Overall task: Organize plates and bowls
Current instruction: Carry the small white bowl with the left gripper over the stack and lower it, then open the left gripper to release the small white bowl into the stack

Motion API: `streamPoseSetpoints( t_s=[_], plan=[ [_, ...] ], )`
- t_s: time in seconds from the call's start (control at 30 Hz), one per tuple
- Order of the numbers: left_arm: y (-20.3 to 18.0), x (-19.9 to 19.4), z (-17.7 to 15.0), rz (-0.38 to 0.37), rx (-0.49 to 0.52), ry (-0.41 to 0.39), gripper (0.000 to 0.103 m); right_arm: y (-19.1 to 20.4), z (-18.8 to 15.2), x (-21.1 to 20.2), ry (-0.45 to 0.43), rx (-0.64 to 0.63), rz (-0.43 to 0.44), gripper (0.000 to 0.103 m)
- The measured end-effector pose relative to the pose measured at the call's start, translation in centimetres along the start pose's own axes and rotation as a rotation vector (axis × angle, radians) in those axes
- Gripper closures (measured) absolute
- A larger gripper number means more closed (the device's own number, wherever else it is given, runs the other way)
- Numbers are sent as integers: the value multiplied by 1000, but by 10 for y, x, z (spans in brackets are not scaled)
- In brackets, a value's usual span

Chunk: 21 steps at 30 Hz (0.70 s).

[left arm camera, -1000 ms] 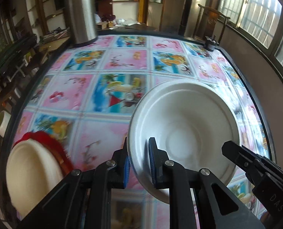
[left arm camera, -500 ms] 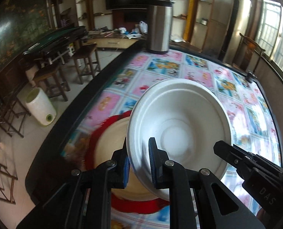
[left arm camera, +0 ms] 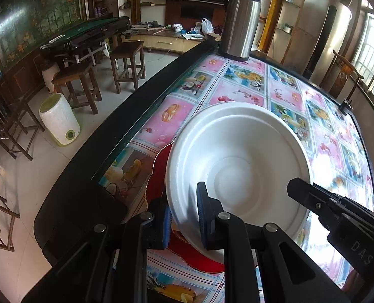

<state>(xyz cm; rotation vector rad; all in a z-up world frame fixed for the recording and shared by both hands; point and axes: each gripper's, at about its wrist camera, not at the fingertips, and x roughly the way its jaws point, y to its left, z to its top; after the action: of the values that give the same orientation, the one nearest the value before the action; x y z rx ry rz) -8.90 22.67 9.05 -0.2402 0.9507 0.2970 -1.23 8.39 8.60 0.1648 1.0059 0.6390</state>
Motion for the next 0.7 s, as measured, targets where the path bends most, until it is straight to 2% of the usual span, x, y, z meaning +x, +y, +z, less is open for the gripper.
streamPoseSetpoints(
  t_s=[0.13, 0.4, 0.57, 0.7],
  plan=[
    [0, 4, -3, -8, 5, 23, 86, 1, -1, 5, 10, -11, -30, 90],
    [-7, 11, -9, 58, 54, 11, 83, 0, -4, 8, 32, -22, -71, 90],
    [-14, 10, -12, 110, 84, -23, 82, -1, -6, 11, 21, -20, -92, 90],
    [-15, 14, -13, 139, 95, -33, 77, 2, -7, 12, 25, -31, -102, 89]
  ],
)
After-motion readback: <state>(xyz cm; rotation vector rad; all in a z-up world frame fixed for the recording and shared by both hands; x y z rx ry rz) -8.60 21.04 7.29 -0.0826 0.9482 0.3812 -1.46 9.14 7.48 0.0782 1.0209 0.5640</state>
